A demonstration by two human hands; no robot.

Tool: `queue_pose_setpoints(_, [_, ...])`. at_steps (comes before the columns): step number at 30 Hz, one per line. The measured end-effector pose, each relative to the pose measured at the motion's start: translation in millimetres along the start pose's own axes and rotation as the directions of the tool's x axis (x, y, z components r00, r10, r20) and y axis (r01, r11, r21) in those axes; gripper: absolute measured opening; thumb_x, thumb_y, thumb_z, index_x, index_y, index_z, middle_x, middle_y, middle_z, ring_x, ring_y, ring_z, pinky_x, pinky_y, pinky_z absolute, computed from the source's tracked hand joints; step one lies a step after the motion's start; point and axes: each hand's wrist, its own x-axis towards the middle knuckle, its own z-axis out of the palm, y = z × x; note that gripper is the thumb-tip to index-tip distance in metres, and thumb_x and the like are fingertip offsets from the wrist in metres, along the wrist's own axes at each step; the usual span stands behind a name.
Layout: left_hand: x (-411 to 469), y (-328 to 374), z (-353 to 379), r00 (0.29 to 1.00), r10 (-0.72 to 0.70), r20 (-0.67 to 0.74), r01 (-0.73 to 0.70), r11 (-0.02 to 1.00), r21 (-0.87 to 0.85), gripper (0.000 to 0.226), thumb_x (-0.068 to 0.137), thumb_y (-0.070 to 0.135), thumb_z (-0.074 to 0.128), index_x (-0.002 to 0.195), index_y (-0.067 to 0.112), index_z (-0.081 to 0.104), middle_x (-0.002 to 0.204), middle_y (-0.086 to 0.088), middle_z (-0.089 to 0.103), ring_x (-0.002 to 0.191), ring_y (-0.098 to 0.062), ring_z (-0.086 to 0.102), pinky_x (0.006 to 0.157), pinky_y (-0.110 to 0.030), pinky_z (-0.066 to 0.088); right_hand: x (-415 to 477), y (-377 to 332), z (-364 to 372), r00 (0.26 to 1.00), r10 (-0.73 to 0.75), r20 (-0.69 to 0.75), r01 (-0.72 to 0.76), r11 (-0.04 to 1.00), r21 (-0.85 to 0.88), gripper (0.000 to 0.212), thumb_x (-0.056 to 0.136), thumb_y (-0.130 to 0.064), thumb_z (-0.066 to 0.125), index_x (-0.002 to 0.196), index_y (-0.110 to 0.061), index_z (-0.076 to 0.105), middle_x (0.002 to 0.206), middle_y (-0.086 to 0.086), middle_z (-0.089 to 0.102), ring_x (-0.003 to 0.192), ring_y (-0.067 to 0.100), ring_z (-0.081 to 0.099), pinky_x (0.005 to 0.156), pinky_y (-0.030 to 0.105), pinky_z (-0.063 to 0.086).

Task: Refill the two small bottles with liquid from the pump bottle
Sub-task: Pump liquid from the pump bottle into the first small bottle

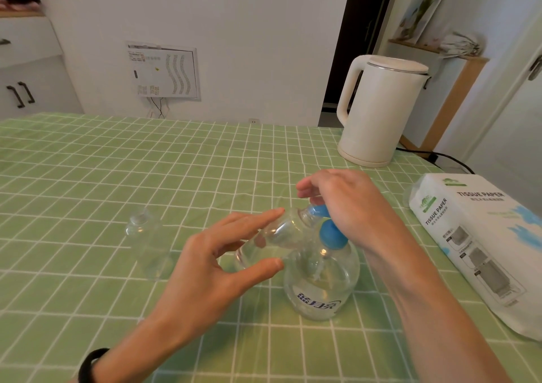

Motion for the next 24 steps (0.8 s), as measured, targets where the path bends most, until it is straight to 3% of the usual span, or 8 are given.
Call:
queue_pose_setpoints(3, [0.7, 1.4, 0.2, 1.0, -0.007, -0.001, 0.007, 1.0, -0.013, 0.058, 0.076, 0.045, 0.081, 0.131, 0.054, 0.066, 0.122, 0.012, 0.075, 0.113, -0.019, 0.072, 0.101, -0.05, 0.056, 0.6, 0.1, -0.2, 1.0, -0.006, 0.023, 0.007, 1.0, -0.005, 0.032, 0.102, -0.028, 0.051, 0.089, -0.025, 0.08, 0.099, -0.018, 0.077, 0.098, -0.001, 0.068, 0.081, 0.023, 0.047])
queue_pose_setpoints(8, [2.2, -0.2, 0.1, 1.0, -0.008, 0.007, 0.008, 1.0, -0.011, 0.058, 0.076, 0.045, 0.08, 0.132, 0.052, 0.066, 0.121, 0.015, 0.075, 0.115, -0.017, 0.071, 0.099, -0.037, 0.055, 3.8, 1.1, 0.3, 0.999, 0.007, 0.034, -0.007, 1.0, 0.012, 0.034, 0.102, -0.023, 0.051, 0.088, -0.027, 0.081, 0.098, -0.015, 0.079, 0.102, 0.003, 0.069, 0.089, 0.026, 0.049])
queue_pose_setpoints(12, [0.1, -0.7, -0.5, 1.0, -0.02, 0.008, 0.02, 1.0, 0.01, 0.058, 0.076, 0.047, 0.08, 0.132, 0.052, 0.066, 0.122, 0.02, 0.074, 0.117, -0.014, 0.07, 0.099, -0.034, 0.056, 1.4, 2.2, 3.3, 0.994, 0.046, 0.1, -0.044, 0.999, -0.016, 0.034, 0.101, -0.017, 0.05, 0.091, -0.026, 0.08, 0.099, -0.012, 0.079, 0.105, 0.005, 0.07, 0.095, 0.027, 0.051])
queue_pose_setpoints(15, [-1.2, 1.2, -0.3, 1.0, -0.012, 0.002, 0.012, 1.0, 0.018, 0.058, 0.076, 0.047, 0.079, 0.131, 0.056, 0.065, 0.122, 0.02, 0.074, 0.117, -0.013, 0.07, 0.098, -0.035, 0.056, -0.2, 1.6, 3.0, 0.998, 0.024, 0.049, -0.025, 1.0, 0.012, 0.033, 0.101, -0.019, 0.05, 0.089, -0.027, 0.08, 0.1, -0.013, 0.079, 0.107, 0.007, 0.07, 0.102, 0.034, 0.051])
queue_pose_setpoints(20, [-0.9, 2.9, 0.0, 1.0, -0.016, 0.002, 0.016, 1.0, 0.001, 0.057, 0.075, 0.047, 0.079, 0.13, 0.058, 0.065, 0.121, 0.014, 0.075, 0.11, -0.018, 0.072, 0.099, -0.045, 0.058, -0.8, 0.6, 2.1, 1.0, -0.008, 0.014, 0.007, 1.0, 0.026, 0.033, 0.101, -0.029, 0.052, 0.087, -0.025, 0.081, 0.098, -0.016, 0.079, 0.1, 0.002, 0.07, 0.089, 0.028, 0.05])
queue_pose_setpoints(24, [-0.8, 3.8, 0.8, 1.0, -0.018, -0.003, 0.018, 1.0, -0.009, 0.057, 0.075, 0.047, 0.079, 0.13, 0.058, 0.065, 0.119, 0.012, 0.075, 0.108, -0.017, 0.072, 0.097, -0.037, 0.056, 0.9, 1.3, 1.0, 1.0, -0.011, 0.017, 0.011, 1.0, 0.015, 0.033, 0.101, -0.03, 0.053, 0.086, -0.025, 0.082, 0.098, -0.016, 0.079, 0.098, -0.001, 0.069, 0.084, 0.025, 0.048])
